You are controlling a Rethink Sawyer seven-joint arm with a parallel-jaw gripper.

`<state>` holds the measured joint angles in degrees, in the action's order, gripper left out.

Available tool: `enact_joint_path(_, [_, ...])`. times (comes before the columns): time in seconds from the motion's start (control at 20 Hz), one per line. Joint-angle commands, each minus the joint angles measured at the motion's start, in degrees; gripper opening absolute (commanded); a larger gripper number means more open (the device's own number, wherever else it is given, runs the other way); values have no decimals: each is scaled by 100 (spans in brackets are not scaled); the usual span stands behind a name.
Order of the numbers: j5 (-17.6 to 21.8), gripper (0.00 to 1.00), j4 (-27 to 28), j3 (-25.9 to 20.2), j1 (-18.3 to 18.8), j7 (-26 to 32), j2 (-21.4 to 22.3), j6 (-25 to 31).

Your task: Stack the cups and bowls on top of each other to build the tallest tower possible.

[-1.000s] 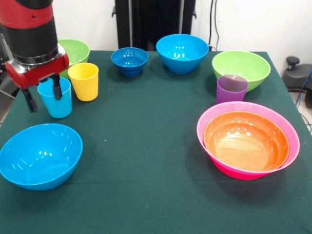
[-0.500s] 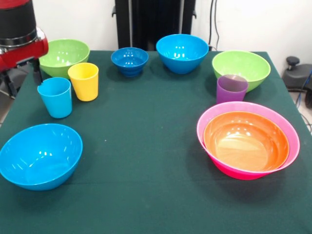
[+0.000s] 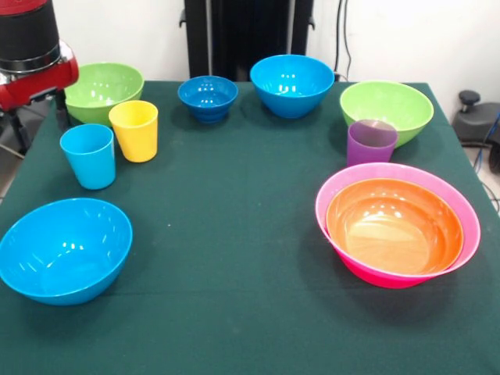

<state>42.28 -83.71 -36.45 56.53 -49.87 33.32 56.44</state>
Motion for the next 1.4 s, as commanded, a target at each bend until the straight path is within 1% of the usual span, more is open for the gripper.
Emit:
enact_joint_path(0.05, [580, 100, -394, 5, -182, 965, -348, -503])
enact_joint_path(0.25, [637, 100, -362, 9, -229, 856, -442, -610])
enact_joint_path(0.5, [708, 100, -177, 24, -315, 794, -581, -639])
enact_joint_path(0.95, [721, 100, -56, 33, -344, 833, -694, -644])
enact_joint_path(1.4, [876, 100, 80, 48, -446, 770, -914, -795])
